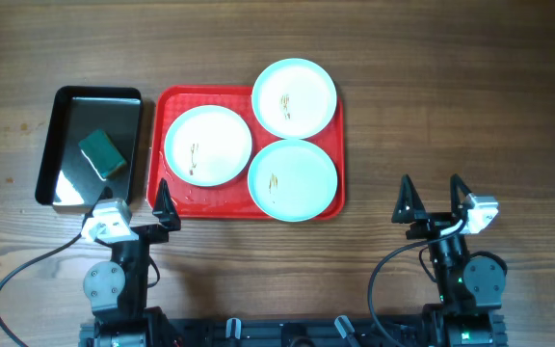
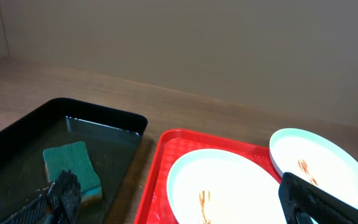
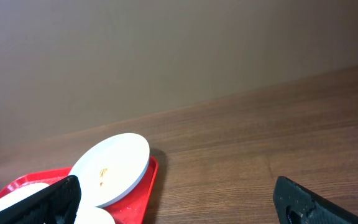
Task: Clean dirty plates on tray and stack at the side
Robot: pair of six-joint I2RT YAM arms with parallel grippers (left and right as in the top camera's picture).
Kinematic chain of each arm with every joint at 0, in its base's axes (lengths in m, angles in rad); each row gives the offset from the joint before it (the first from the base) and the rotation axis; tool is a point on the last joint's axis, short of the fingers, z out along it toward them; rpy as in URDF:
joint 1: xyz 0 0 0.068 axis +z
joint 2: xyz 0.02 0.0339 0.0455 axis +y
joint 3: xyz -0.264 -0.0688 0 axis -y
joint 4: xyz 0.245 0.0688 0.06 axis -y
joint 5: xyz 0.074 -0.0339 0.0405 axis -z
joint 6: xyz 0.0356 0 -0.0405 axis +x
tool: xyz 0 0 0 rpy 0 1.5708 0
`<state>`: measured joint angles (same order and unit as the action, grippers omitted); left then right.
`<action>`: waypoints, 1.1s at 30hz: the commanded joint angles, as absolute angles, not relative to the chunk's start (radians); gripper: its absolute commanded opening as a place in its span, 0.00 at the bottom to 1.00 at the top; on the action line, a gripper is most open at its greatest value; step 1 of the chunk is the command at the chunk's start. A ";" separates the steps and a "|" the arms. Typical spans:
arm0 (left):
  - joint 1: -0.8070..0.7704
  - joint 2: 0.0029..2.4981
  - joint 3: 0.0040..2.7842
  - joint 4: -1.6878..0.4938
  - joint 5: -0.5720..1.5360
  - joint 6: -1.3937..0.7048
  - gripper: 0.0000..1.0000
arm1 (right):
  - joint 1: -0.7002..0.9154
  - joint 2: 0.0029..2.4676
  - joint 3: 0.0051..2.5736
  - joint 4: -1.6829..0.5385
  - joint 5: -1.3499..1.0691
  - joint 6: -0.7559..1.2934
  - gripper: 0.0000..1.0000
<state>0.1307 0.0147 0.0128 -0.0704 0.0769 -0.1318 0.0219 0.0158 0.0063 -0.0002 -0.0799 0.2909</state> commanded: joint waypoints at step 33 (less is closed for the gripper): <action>0.125 0.010 0.006 -0.072 0.082 -0.112 1.00 | 0.019 0.018 0.005 0.003 -0.044 0.291 1.00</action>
